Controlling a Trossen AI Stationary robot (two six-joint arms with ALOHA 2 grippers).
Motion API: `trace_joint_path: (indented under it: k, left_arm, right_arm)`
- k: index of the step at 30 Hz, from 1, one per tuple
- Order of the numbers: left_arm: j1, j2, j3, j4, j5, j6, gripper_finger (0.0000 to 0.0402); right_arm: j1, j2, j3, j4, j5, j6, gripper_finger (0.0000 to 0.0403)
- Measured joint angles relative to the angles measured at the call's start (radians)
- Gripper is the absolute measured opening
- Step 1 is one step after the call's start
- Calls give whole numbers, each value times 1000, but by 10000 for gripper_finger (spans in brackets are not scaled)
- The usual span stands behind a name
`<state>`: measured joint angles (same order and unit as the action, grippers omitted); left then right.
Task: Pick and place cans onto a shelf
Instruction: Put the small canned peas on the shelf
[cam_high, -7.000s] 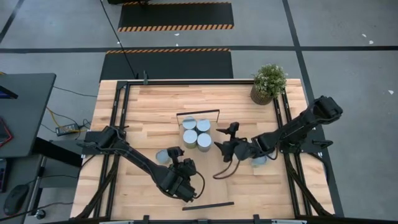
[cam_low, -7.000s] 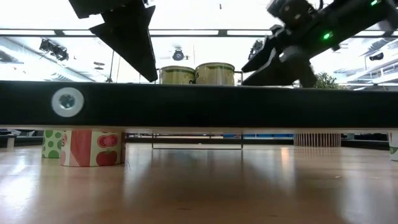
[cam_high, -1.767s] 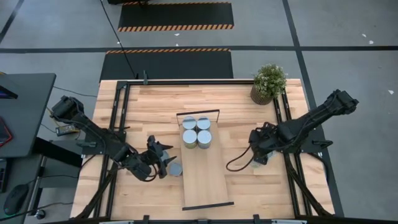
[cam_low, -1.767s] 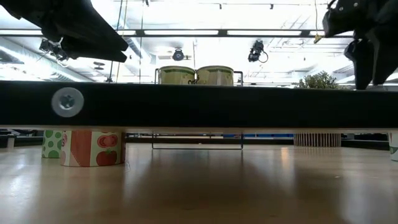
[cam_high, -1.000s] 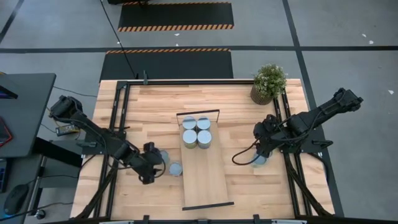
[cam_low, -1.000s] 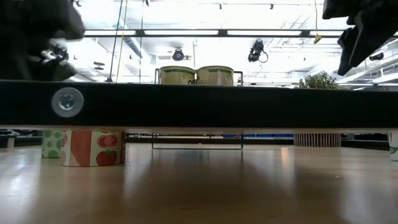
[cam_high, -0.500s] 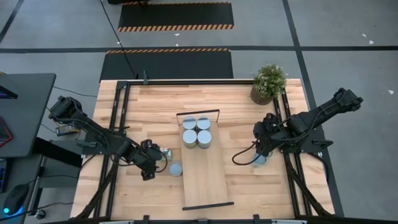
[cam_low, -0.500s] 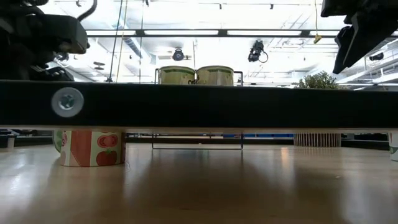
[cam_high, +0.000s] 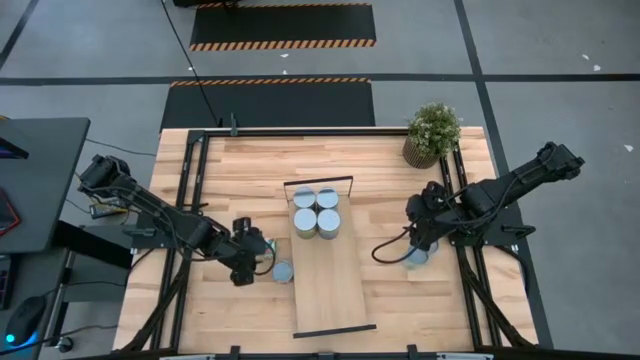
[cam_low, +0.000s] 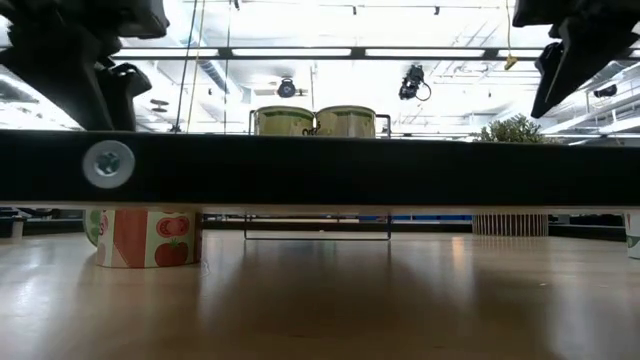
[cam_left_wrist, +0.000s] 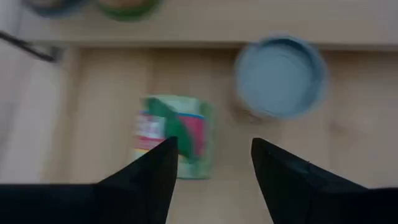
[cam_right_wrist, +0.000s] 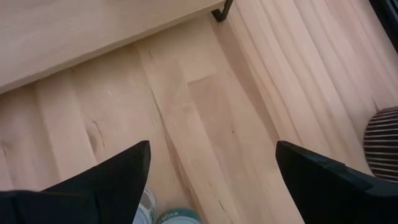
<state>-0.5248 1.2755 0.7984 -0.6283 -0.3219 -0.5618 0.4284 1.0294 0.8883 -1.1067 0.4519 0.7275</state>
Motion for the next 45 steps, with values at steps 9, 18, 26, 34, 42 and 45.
trace_joint_path:
  k: [9, 18, 26, 34, 42, 45]
  left_arm:
    - [-11, 0, -4, -151, -18, 243, 231]
    - [14, 32, -26, -219, -60, 334, 286]
    - [30, 81, -66, -156, -63, 688, 327]
    - [33, 81, -56, -35, -112, 1059, 322]
    - [35, 81, -56, 24, -112, 1525, 321]
    - [46, 81, -56, 58, -96, 1579, 322]
  right_arm:
    - [-2, 0, 0, 30, -1, -16, 354]
    - [-4, 0, 0, 75, 0, -26, 354]
    - [-4, 0, 0, 107, 0, -40, 354]
    - [-4, 0, 0, 140, 0, -31, 354]
    - [-4, 0, 0, 141, 0, 4, 354]
    - [-4, 0, 0, 142, 0, 10, 354]
